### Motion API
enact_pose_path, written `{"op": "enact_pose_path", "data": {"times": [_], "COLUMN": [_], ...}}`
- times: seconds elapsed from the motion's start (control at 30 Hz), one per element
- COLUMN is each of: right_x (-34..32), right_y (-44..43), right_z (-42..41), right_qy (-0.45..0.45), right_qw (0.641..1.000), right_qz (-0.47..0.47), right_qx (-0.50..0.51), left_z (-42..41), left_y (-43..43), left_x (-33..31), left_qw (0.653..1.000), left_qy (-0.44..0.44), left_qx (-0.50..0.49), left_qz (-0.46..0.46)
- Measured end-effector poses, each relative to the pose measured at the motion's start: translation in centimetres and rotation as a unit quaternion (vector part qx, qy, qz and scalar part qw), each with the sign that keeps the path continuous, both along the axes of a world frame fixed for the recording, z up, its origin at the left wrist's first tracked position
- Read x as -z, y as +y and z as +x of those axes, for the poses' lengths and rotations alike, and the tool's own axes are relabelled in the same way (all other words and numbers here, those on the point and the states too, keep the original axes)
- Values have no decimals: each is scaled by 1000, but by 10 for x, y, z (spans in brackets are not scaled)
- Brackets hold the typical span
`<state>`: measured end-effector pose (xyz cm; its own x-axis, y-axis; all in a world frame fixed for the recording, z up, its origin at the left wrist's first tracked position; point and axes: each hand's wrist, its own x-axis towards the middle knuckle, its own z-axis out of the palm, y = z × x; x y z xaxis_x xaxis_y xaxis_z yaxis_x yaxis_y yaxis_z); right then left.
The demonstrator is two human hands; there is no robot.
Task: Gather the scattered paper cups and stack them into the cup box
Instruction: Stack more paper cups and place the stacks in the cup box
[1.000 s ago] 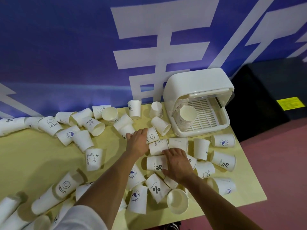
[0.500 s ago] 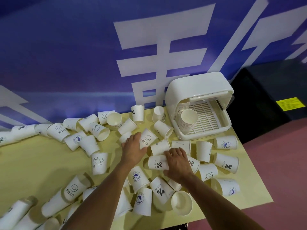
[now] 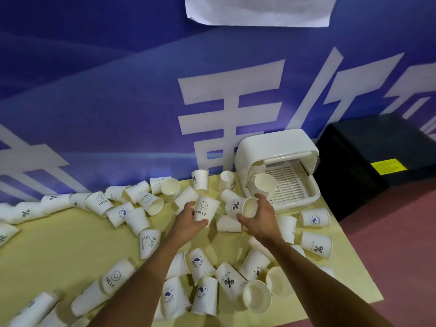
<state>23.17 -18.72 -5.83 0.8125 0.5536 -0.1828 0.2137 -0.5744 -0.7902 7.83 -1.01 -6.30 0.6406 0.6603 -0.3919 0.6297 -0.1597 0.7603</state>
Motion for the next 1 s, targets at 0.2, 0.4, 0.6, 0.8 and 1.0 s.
{"op": "enact_pose_path", "data": {"times": [0.2,0.4,0.6,0.8,1.0], "right_x": [-14,-10,2,23,34], "right_y": [-45,-69,-50,-36,-24], "right_z": [43,81,108,123,136], "right_qy": [-64,-109,-147,-181,-162], "right_qw": [994,986,985,977,980], "right_qz": [-4,-38,-59,-106,-94], "right_qx": [89,116,66,48,60], "left_z": [42,70,74,70,64], "left_y": [-31,-58,-60,-55,-61], "left_x": [-8,-7,5,18,25], "left_qw": [999,998,999,999,998], "left_qy": [12,-3,-2,-18,-26], "left_qx": [44,60,37,-8,-31], "left_qz": [-16,-14,-17,-38,-47]}}
